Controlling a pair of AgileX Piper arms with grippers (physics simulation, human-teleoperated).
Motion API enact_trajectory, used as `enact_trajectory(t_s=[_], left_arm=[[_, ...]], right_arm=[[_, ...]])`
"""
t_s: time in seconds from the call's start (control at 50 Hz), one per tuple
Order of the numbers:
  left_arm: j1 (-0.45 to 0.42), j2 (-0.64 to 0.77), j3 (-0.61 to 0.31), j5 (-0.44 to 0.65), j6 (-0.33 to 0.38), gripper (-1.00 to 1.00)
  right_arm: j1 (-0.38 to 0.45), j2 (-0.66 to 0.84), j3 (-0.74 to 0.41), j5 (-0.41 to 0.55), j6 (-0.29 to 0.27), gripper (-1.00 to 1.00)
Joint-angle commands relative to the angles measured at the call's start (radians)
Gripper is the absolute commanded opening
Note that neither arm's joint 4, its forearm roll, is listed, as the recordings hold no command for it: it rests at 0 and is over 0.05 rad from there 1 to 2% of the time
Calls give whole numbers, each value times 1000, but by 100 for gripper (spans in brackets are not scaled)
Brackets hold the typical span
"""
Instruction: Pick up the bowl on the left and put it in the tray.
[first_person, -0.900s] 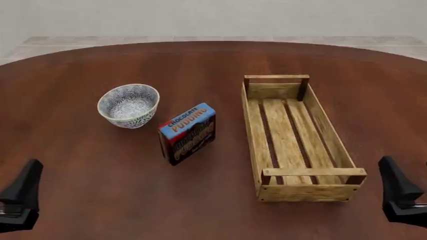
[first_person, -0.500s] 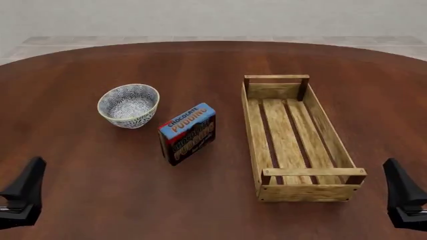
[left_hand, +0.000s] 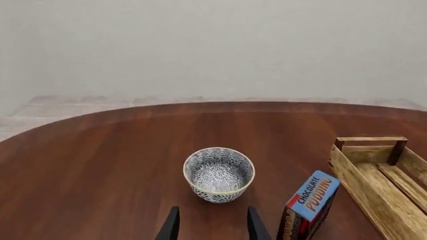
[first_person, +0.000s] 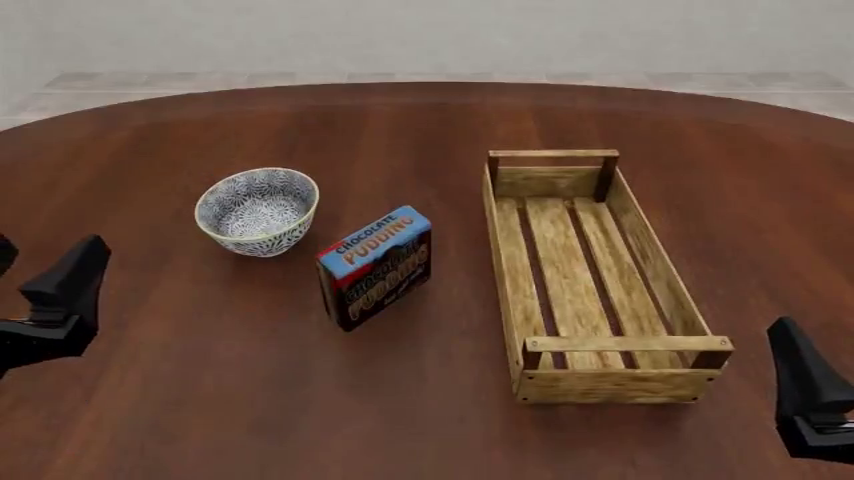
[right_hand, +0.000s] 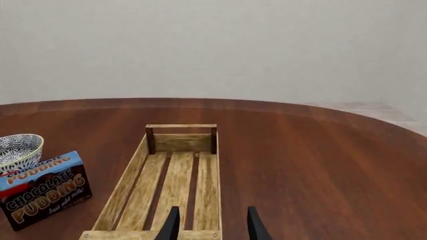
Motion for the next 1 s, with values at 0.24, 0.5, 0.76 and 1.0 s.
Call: enact_trajectory(t_s=[0.24,0.5,0.76,1.0], left_arm=[[-156,423,-366,108,-52,100],[-125,593,-539,196,-29,100],[-54,812,-684,218,-153,100],[-24,995,-779,242,-275,100]], right_arm=[[0,-1,1,0,0,100],[1,-2,1,1,1,100],[1,-3,1,2,0,100],[1,-1,0,1,0,100]])
